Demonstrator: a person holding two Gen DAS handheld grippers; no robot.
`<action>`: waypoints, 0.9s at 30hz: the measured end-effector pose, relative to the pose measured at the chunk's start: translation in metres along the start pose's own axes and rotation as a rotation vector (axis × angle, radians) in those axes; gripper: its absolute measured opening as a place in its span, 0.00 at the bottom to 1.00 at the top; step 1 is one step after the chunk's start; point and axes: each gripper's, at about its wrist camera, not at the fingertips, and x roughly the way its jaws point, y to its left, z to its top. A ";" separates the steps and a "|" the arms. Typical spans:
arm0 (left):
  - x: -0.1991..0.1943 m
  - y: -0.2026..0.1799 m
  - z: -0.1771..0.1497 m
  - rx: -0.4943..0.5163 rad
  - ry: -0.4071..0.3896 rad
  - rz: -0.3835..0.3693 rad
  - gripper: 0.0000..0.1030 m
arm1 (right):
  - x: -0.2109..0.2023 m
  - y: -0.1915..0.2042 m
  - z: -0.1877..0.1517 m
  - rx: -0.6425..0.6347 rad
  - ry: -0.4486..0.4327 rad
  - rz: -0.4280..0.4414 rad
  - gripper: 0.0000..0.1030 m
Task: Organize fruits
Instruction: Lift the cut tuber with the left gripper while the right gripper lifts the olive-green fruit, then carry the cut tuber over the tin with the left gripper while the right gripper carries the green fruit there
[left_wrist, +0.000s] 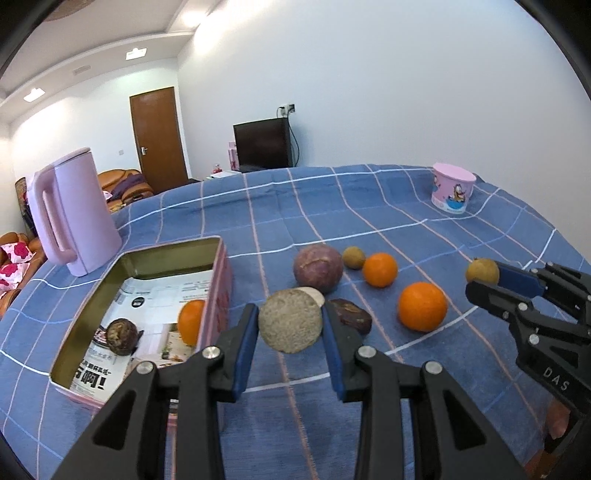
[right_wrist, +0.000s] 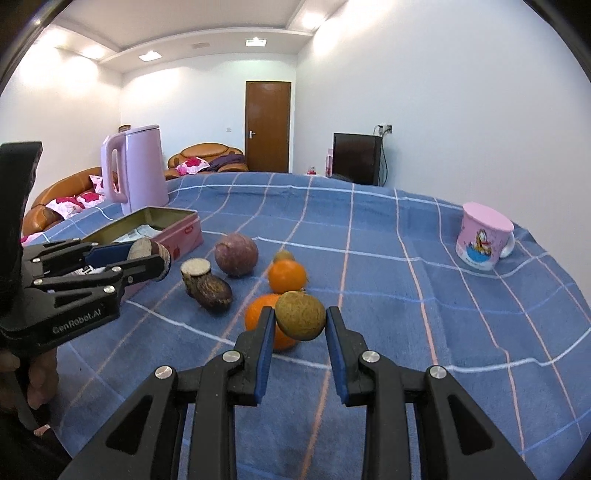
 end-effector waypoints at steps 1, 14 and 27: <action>-0.001 0.002 0.000 -0.005 -0.002 0.003 0.35 | 0.000 0.003 0.003 -0.006 -0.003 0.004 0.28; -0.010 0.050 -0.001 -0.095 -0.015 0.074 0.35 | 0.015 0.053 0.040 -0.082 -0.031 0.110 0.29; -0.014 0.097 -0.006 -0.173 -0.012 0.133 0.35 | 0.032 0.098 0.062 -0.155 -0.040 0.191 0.29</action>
